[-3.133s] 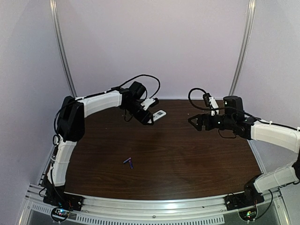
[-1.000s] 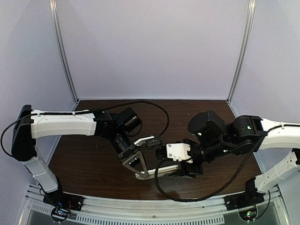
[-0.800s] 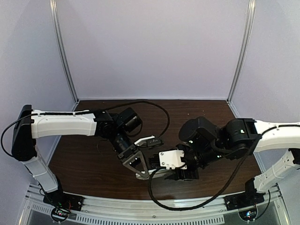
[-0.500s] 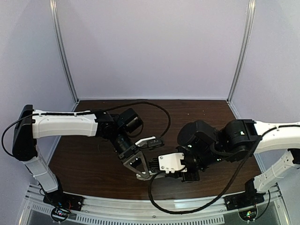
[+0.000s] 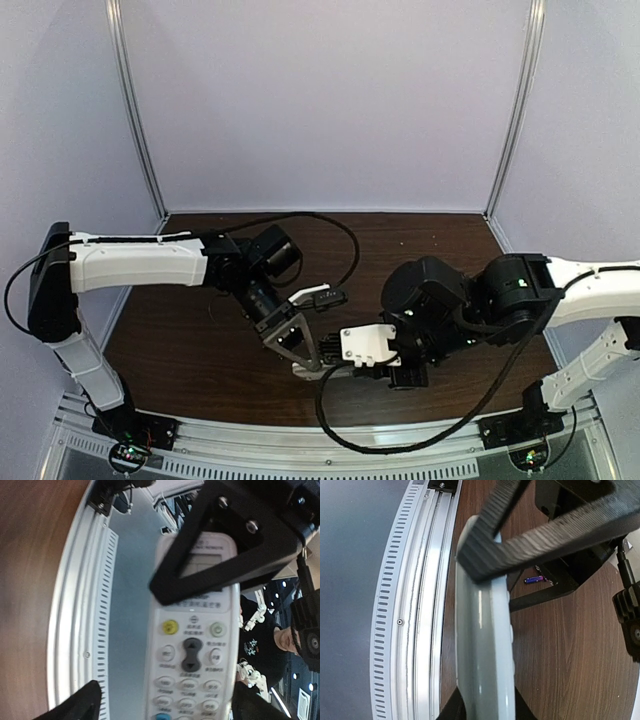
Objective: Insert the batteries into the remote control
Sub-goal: Pass from the left arm to the right, then remove the battery cover from the remote control, then pass from the right arm to the left
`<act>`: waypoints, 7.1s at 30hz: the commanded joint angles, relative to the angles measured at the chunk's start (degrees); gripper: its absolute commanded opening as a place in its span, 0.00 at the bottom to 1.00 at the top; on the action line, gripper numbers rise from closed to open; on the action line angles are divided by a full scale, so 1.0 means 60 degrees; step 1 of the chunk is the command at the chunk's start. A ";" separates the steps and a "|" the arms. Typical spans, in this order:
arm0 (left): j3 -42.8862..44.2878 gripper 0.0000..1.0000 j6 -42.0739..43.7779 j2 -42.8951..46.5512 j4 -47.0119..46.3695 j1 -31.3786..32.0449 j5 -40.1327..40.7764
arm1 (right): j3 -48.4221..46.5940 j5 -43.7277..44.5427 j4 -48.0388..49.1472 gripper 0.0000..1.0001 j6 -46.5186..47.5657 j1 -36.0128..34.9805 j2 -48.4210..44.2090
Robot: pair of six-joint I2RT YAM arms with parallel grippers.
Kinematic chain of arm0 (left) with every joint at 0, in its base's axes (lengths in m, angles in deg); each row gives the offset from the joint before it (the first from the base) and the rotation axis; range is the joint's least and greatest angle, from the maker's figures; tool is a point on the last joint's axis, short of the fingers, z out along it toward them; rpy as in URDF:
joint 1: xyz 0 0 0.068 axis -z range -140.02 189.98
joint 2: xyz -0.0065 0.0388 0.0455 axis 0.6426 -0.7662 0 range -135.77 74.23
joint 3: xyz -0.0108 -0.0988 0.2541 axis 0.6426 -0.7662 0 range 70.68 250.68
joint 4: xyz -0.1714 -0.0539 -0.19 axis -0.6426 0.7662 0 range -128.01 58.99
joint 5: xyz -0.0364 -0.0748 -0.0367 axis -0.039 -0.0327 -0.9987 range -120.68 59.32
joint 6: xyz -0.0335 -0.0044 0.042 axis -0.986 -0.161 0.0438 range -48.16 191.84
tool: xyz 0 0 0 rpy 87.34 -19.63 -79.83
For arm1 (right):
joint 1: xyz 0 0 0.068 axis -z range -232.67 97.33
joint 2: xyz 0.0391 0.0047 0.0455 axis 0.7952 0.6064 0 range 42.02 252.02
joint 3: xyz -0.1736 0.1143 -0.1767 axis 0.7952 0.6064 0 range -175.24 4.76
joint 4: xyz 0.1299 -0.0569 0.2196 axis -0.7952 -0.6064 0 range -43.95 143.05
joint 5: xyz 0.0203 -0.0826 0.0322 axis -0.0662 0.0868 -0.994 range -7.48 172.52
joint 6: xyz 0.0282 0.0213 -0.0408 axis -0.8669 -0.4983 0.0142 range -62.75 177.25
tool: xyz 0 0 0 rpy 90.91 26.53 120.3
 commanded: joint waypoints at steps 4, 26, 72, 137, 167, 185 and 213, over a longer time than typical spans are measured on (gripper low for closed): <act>0.0605 0.97 -0.0620 0.0652 -0.0767 -0.1818 0.1552 | 0.0158 -0.0561 0.0712 0.00 -0.0935 0.0896 -0.0678; -0.0874 0.97 -0.0639 0.3161 -0.4004 -0.3090 0.8506 | 0.3477 -0.5250 0.9545 0.00 -0.7930 0.5348 0.0468; -0.0109 0.89 0.0631 0.1303 -0.3763 -0.1812 1.0326 | 0.5579 -0.5794 1.4112 0.00 -1.1768 0.5030 0.1759; 0.0344 0.39 0.0254 0.0760 -0.3631 -0.2186 0.7733 | 0.5729 -0.5801 1.3969 0.00 -1.2320 0.5441 0.1573; 0.0586 0.33 0.0685 0.0298 -0.3166 -0.1711 0.8650 | 0.5426 -0.5942 1.4264 0.00 -1.2325 0.5129 0.1697; 0.0610 0.31 0.0797 0.0136 -0.3154 -0.1710 0.6386 | 0.5428 -0.5989 1.4133 0.00 -1.1701 0.5233 0.1530; -0.0033 0.78 0.0757 0.0722 -0.4199 -0.2856 0.6117 | 0.5042 -0.6002 1.0669 0.00 -0.9412 0.6896 0.0860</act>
